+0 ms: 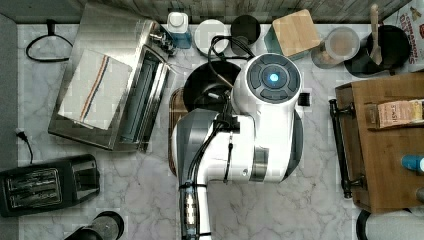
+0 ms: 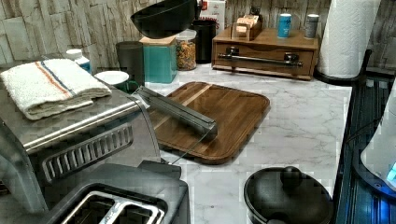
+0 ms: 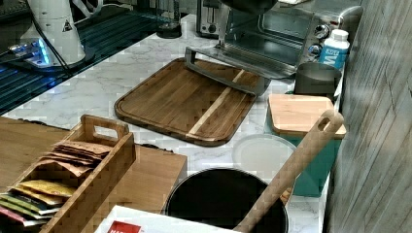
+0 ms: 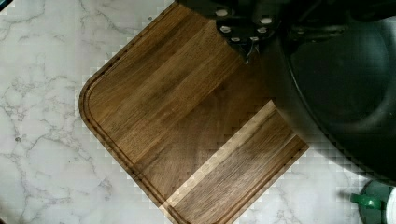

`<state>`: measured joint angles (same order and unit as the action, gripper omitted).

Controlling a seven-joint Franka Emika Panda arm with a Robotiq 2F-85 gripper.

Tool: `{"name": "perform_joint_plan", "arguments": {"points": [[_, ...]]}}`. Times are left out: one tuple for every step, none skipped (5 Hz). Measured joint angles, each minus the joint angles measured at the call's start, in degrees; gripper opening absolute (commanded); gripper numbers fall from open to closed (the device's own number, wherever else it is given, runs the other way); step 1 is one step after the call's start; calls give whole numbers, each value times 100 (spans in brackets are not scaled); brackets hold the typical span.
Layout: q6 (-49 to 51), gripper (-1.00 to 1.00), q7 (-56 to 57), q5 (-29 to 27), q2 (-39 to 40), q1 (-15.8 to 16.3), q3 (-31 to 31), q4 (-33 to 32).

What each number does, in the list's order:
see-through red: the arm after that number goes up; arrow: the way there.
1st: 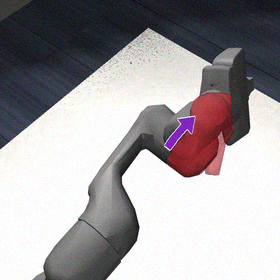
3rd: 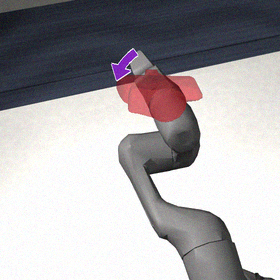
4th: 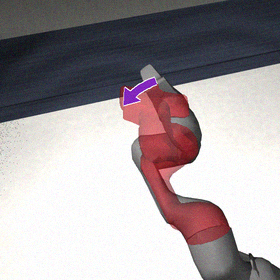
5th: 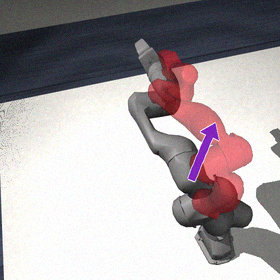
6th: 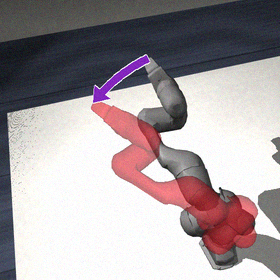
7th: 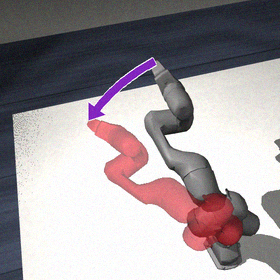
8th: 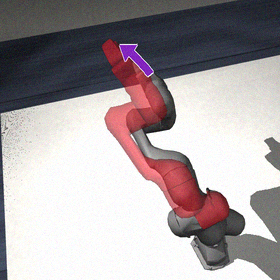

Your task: Put the bowl in the oven.

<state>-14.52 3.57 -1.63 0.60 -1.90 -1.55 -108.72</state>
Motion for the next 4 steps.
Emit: {"name": "perform_joint_plan", "arguments": {"points": [[0,-100,0,0,1,-7,7,-56],[-196,-100,350,0,1,-4,8,-213],[-681,-100,679,341,-6,-1,51,-464],[-988,-100,698,582,10,101,74,-755]]}}
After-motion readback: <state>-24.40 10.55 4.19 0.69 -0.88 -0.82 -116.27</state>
